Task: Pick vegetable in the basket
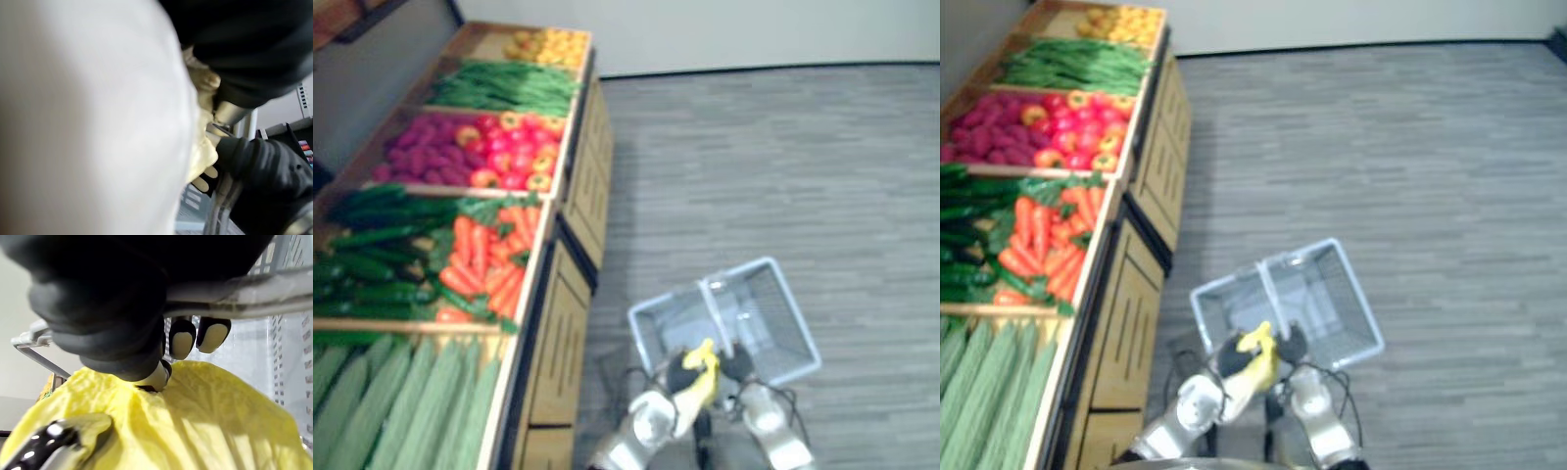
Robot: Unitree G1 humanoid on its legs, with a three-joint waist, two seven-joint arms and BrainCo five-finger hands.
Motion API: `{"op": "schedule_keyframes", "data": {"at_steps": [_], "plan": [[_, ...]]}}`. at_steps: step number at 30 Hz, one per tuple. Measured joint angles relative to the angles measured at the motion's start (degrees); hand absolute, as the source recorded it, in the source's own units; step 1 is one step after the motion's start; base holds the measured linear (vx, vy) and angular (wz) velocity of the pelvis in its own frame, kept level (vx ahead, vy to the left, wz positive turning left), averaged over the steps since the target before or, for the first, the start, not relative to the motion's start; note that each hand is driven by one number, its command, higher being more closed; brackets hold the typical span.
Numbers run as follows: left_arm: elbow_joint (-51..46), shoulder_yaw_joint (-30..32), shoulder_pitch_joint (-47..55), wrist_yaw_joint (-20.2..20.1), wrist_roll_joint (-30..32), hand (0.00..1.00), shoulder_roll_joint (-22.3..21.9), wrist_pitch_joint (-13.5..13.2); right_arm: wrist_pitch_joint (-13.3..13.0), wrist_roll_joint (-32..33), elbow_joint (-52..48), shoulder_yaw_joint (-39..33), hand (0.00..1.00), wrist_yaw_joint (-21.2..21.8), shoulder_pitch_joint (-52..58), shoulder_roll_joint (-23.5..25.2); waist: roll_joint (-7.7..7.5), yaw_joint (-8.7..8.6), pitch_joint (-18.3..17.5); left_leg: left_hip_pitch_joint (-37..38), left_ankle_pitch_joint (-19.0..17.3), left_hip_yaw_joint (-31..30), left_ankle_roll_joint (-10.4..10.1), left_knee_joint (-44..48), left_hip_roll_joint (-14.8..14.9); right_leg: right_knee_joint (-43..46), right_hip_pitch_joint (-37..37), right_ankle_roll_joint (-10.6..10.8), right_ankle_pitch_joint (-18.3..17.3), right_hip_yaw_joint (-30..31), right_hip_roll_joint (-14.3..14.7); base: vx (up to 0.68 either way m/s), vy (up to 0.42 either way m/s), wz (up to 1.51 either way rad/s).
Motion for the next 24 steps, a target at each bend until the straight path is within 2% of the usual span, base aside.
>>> {"op": "schedule_keyframes", "data": {"at_steps": [1, 2, 4, 5, 6, 7, 8, 9, 10, 12, 13, 14, 15, 16, 17, 18, 19, 21, 23, 24], "plan": [[0.24, 0.43, -0.07, -0.08, -0.02, 1.0, 0.08, 0.09, -0.02, 0.03, -1.13, 0.76, 1.0, 0.42, 0.27, -0.03, -0.34, -0.41, 0.12, 0.65, -0.54, 0.48, 1.18, 0.81, -0.85, 0.92, 0.05, 1.69, -1.26, 0.38, -0.63, 0.19, 0.187, -0.32], [0.07, 0.44, -0.13, -0.1, -0.04, 1.0, 0.13, 0.07, -0.24, 0.03, -1.7, 0.86, 1.0, 0.73, 0.67, 0.01, -0.69, -0.73, -0.26, 0.77, -0.66, 0.56, 1.5, 0.09, -1.44, 1.78, -0.46, 2.19, -2.11, 0.4, -1.21, 0.3, 0.252, -0.16], [-1.2, 0.38, -0.17, -0.07, -0.19, 1.0, 1.08, 0.03, -0.41, -0.01, -3.57, 1.35, 1.0, 1.42, 0.93, 0.18, -3.66, -0.56, -0.94, 3.83, 0.18, 3.32, 2.97, -6.04, -4.77, 9.93, -5.07, 4.6, -7.17, 1.68, -4.64, 0.27, 0.156, -0.12], [-1.21, 0.39, -0.18, -0.07, -0.44, 1.0, 1.27, 0.07, -0.39, 0.0, -3.53, 1.41, 1.0, 1.74, 0.98, 0.14, -4.13, -0.75, -0.75, 5.52, 0.4, 3.42, 3.27, -7.79, -5.59, 12.37, -5.28, 5.59, -7.99, 1.52, -5.36, 0.37, 0.149, -0.14], [-1.23, 0.08, -0.1, -0.12, -1.53, 0.0, 1.67, 0.17, -0.17, 0.01, -3.39, 1.49, 1.0, 2.5, 1.05, 0.13, -4.47, -0.82, -0.55, 8.19, 1.16, 4.25, 3.7, -9.83, -6.26, 17.96, -6.67, 6.97, -8.89, 0.99, -6.16, 0.33, 0.114, -0.11], [-1.86, -0.38, 0.24, 0.0, -2.25, 0.0, 2.83, 0.43, -0.04, -0.01, -3.41, 2.2, 1.0, 3.18, 1.35, 0.17, -4.65, -0.96, -0.54, 12.18, 1.38, 5.17, 3.93, -11.43, -6.56, 27.4, -8.98, 7.3, -8.78, -1.77, -7.58, 0.33, 0.102, -0.1], [-2.49, -0.49, 0.21, 0.06, -2.25, 0.0, 3.53, 0.8, -0.03, -0.01, -3.44, 2.52, 1.0, 3.4, 1.4, 0.15, -4.94, -1.2, -0.48, 13.4, 1.31, 5.14, 4.05, -11.68, -6.68, 31.27, -10.02, 8.15, -8.26, -3.39, -8.41, 0.28, 0.053, 0.12], [-3.69, -0.42, 0.1, 0.33, -2.25, 0.0, 4.87, 1.32, -0.04, -0.01, -3.52, 3.32, 1.0, 3.72, 1.38, 0.08, -5.88, -1.99, -0.48, 15.16, 1.29, 4.94, 4.05, -11.69, -6.71, 37.12, -11.95, 7.08, -9.19, -7.05, -10.98, 0.35, 0.031, 0.26], [-4.59, -0.1, -0.18, 1.45, -2.24, 0.0, 5.29, 2.0, -0.08, 0.03, -4.11, 4.1, 1.0, 4.1, 1.13, 0.1, -6.24, -1.97, -0.65, 16.09, 1.22, 4.68, 3.93, -11.81, -6.24, 39.29, -13.85, 4.61, -10.76, -10.08, -13.07, 0.35, 0.008, 0.24], [-4.86, 0.53, -0.92, 3.18, -2.2, 0.0, 5.29, 2.39, -0.09, 0.21, -5.78, 5.17, 1.0, 4.25, 0.63, 0.13, -5.92, -1.97, -0.51, 16.66, 0.76, 4.4, 3.16, -11.8, -4.81, 37.02, -16.18, 3.77, -11.27, -12.04, -14.02, 0.35, -0.057, 0.07], [-4.85, 1.38, -1.99, 4.2, -2.1, 0.0, 5.36, 2.68, -0.35, 1.13, -7.06, 5.71, 1.0, 4.65, 0.5, 0.12, -5.64, -2.0, -0.39, 17.01, -0.08, 4.1, 1.77, -11.64, -3.31, 31.53, -17.62, 4.18, -10.97, -12.6, -13.85, 0.51, -0.211, 0.02], [-4.65, 2.19, -3.51, 4.53, -1.94, 0.0, 5.54, 2.73, -0.45, 2.57, -8.17, 6.69, 1.0, 5.15, 0.46, 0.03, -5.72, -2.17, -0.46, 17.53, -1.49, 3.95, -0.48, -10.92, -1.57, 20.71, -18.12, 5.48, -8.28, -10.97, -12.4, 0.47, -0.245, 0.04], [-4.37, 2.28, -4.21, 4.58, -1.73, 0.0, 5.54, 2.73, -0.52, 3.23, -8.53, 7.21, 1.0, 5.34, 0.55, 0.04, -5.83, -2.25, -0.53, 17.87, -2.26, 3.86, -1.68, -10.48, -0.91, 15.08, -17.76, 5.28, -5.52, -9.76, -11.72, 0.54, -0.318, 0.15], [-4.21, 2.75, -5.06, 4.62, -0.51, 0.0, 5.68, 2.71, -0.52, 4.78, -9.49, 7.73, 1.0, 5.57, 1.1, 0.32, -6.63, -2.5, -0.98, 18.57, -4.05, 3.31, -4.08, -9.36, -0.25, 4.42, -15.9, 5.2, 5.24, -6.13, -11.06, 0.41, -0.255, 0.22], [-3.62, 3.45, -5.55, 4.67, 0.76, 0.0, 5.29, 2.71, -0.57, 5.47, -9.93, 7.61, 1.0, 5.8, 1.13, -0.1, -5.58, -2.64, -0.64, 19.01, -5.05, 3.11, -5.09, -8.64, 0.95, 3.78, -14.83, 6.86, 8.33, -6.07, -9.84, 0.46, -0.28, 0.09], [-2.99, 3.78, -6.37, 4.57, 1.15, 0.0, 4.43, 2.81, -0.47, 6.29, -9.97, 7.5, 1.0, 5.95, 0.04, -0.94, -3.24, -2.52, -0.46, 17.71, -5.2, 3.27, -5.57, -7.17, 3.77, 4.25, -14.66, 5.03, 8.84, -6.35, -7.24, 0.37, -0.237, 0.06], [-2.28, 3.87, -7.75, 4.46, 1.16, 0.0, 4.51, 2.8, -0.42, 6.58, -10.02, 7.13, 1.0, 5.99, -0.36, -1.13, -3.21, -2.6, -0.37, 16.99, -4.97, 2.9, -5.22, -7.7, 3.84, 5.32, -14.73, 4.45, 8.12, -6.28, -7.09, 0.36, -0.237, 0.13], [-2.2, 4.56, -8.62, 3.97, 1.29, 0.0, 3.76, 2.46, -0.33, 7.01, -10.03, 6.94, 1.0, 6.36, -0.44, -1.54, -2.98, -2.73, -0.29, 15.06, -0.9, 2.32, -3.45, -6.98, 4.05, 8.45, -13.83, 4.01, 6.54, -6.63, -6.75, 0.27, -0.182, 0.46], [-3.77, 6.87, -5.31, 3.64, 1.81, 0.0, 2.8, 1.98, -0.34, 8.55, -9.9, 7.96, 1.0, 8.33, 1.07, -1.96, -3.45, -2.44, -0.31, 12.61, -0.38, -1.39, -2.72, 6.32, 4.94, 10.25, -8.24, 4.86, -1.05, -9.08, -7.42, 0.24, -0.17, 0.68], [-4.51, 7.97, -4.24, 3.63, 1.82, 0.0, 2.49, 1.96, -0.33, 8.66, -9.84, 8.06, 1.0, 8.67, 1.07, -2.31, -3.08, -2.19, -0.11, 10.48, 0.31, -2.27, -1.73, 11.25, 5.24, 9.82, -6.81, 4.81, -2.16, -10.12, -7.53, 0.27, -0.199, 0.54]]}}
